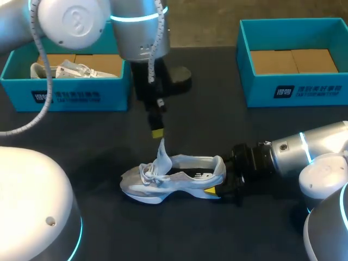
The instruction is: Take the shoe out of the shoebox, open the shoe tongue, remove and reinsert the insole, then place the shoe into the shoebox
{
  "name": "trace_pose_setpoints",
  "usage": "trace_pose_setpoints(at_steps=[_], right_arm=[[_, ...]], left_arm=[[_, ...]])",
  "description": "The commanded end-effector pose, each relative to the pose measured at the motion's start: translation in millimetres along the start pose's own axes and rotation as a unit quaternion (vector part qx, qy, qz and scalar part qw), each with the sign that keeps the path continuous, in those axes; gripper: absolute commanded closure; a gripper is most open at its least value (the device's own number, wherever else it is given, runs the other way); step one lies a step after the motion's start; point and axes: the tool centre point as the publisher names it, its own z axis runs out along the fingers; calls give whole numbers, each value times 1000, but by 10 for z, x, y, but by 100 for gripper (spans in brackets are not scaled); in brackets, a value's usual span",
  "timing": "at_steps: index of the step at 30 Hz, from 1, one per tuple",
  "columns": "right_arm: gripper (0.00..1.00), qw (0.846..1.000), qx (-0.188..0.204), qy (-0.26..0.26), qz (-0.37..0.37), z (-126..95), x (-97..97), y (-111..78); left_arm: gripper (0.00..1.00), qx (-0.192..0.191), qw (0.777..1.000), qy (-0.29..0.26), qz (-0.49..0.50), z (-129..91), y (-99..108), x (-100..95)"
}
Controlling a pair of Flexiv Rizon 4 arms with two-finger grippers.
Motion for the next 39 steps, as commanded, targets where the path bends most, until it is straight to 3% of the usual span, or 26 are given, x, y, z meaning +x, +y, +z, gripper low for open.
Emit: trace_pose_setpoints(at_steps=[1, 6, 13, 28, 39], right_arm=[[100, 1000, 2, 0, 0, 35, 1, -6], [100, 1000, 2, 0, 0, 35, 1, -6], [100, 1000, 2, 0, 0, 35, 1, -6], [100, 1000, 2, 0, 0, 35, 1, -6], [100, 1000, 2, 0, 0, 35, 1, -6]], left_arm=[[100, -4, 1000, 7, 10, 129, -219, -75], [100, -3, 999, -4, 35, 259, -380, -61], [100, -14, 997, -10, 69, 620, -564, -78], [100, 0, 996, 19, 86, 1127, -425, -199], [100, 0, 996, 19, 86, 1127, -425, -199]])
